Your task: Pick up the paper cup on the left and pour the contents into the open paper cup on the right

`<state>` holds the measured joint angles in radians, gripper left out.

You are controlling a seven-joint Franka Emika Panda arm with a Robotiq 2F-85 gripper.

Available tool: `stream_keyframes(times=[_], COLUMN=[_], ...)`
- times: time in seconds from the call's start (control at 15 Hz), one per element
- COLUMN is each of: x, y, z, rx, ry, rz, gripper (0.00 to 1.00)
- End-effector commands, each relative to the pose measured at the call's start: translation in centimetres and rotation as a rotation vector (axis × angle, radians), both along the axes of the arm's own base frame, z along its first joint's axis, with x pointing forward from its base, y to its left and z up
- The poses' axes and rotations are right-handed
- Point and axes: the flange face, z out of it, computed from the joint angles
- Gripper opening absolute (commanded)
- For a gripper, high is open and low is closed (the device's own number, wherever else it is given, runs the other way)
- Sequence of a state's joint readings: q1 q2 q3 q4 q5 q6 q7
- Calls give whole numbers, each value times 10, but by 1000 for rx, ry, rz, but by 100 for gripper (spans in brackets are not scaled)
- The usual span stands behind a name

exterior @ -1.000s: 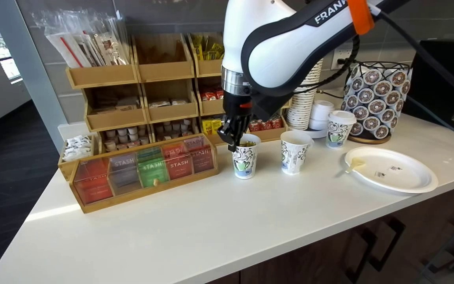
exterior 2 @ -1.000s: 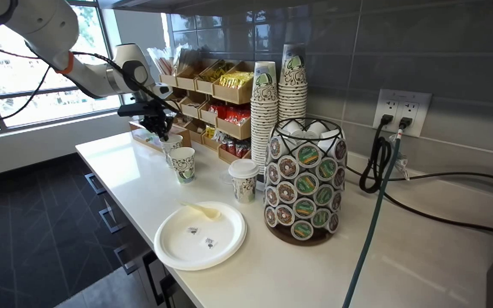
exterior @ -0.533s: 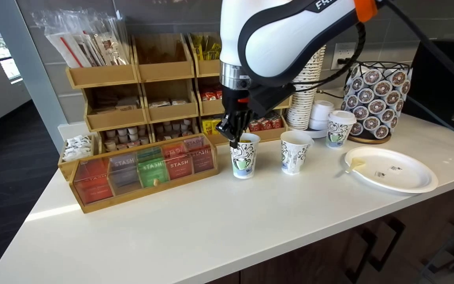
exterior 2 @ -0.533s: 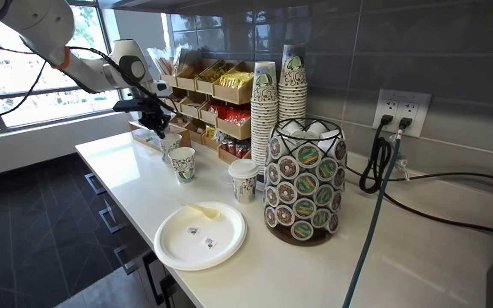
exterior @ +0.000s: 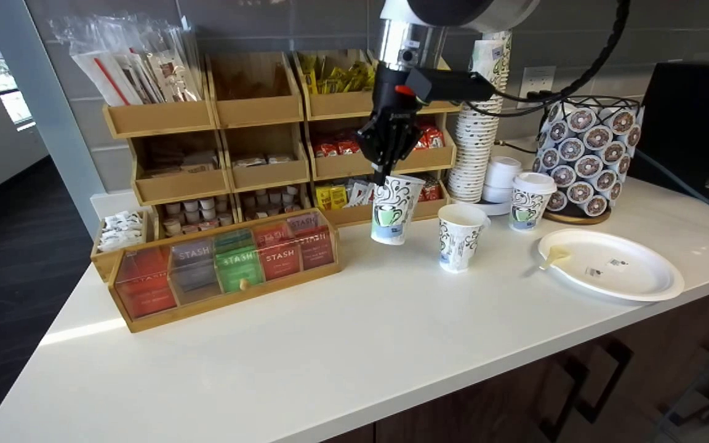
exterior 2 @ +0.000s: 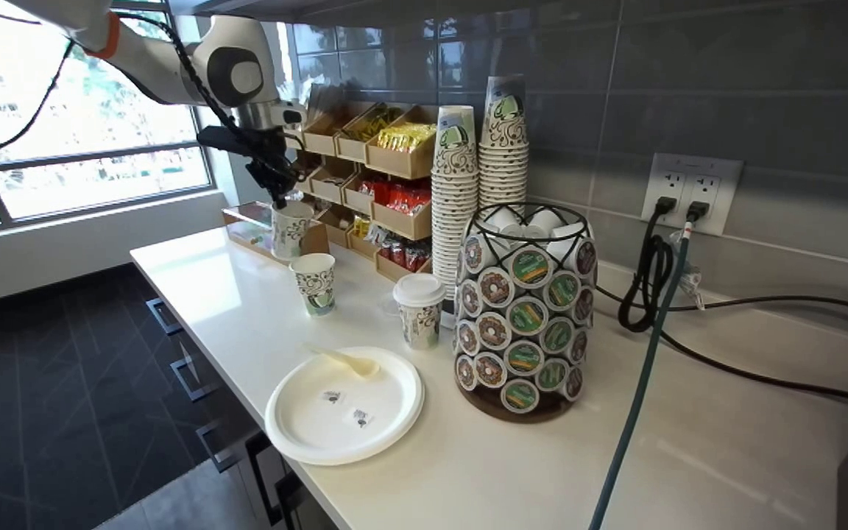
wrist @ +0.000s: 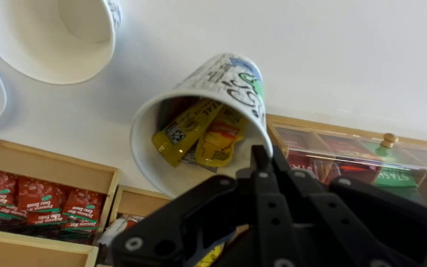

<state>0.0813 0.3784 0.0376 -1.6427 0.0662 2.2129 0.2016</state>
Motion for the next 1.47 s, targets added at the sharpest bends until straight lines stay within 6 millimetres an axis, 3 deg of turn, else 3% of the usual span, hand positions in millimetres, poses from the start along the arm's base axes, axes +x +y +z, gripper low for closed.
stream_keyframes(times=[0.0,0.73,1.4], x=[-25,-78,-92], y=[-30,-122,-158], z=[4,-17,-42], rx=[172,731,937], ry=[48,-37,-77], rz=[-89,-276,-296], gripper=[5,4,4])
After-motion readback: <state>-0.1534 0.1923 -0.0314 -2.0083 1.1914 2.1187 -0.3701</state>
